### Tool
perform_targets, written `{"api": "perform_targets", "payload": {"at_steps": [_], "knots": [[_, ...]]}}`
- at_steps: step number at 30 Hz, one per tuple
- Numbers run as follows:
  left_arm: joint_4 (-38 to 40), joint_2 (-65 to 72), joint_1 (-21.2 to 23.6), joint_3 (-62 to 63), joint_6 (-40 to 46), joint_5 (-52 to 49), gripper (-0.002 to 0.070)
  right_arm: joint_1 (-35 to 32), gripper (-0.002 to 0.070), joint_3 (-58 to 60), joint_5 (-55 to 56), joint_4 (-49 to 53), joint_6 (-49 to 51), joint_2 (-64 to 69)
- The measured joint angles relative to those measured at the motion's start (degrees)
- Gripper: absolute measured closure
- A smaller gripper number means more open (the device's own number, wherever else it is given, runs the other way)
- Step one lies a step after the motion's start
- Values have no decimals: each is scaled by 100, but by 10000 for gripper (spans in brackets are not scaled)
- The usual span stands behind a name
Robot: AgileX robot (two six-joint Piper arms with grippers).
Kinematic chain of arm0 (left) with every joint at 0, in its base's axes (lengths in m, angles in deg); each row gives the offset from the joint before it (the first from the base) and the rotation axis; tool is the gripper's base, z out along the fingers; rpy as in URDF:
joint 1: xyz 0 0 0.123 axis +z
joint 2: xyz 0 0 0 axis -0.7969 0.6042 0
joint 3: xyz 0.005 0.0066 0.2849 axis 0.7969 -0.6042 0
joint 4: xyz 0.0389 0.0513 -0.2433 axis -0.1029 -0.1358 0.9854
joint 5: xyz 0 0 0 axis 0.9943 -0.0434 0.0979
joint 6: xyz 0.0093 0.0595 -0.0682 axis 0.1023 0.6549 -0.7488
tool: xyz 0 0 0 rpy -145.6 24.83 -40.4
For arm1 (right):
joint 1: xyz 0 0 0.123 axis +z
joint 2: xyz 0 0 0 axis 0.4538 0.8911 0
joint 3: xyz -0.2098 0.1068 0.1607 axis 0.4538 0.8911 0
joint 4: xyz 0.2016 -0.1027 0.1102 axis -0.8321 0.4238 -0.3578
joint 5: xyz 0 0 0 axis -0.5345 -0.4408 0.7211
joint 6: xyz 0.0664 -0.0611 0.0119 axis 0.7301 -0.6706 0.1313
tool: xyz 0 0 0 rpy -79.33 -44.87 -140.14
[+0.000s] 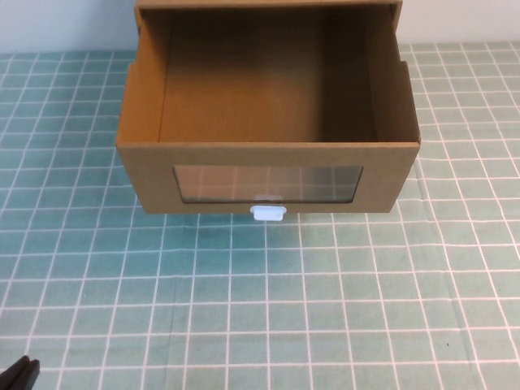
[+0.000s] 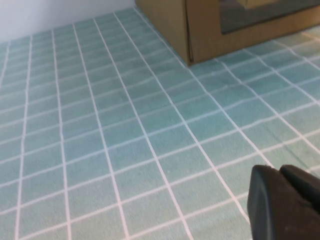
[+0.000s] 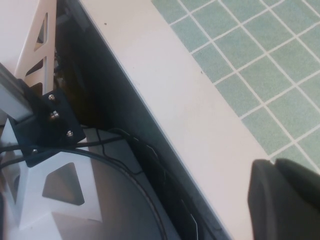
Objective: Open the shoe box
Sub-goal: 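Pull the top drawer of the cardboard box fully open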
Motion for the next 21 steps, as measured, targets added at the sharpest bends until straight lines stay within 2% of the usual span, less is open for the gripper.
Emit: {"api": "perform_targets", "payload": {"at_steps": [16, 19, 21], "knots": [[0, 0, 0, 0, -14, -126, 679, -42, 689, 0, 0, 11, 0, -39], [0, 0, 0, 0, -14, -126, 679, -455, 689, 0, 0, 161, 0, -235], [0, -5, 0, 0, -14, -135, 678, -991, 689, 0, 12, 316, 0, -432]]}}
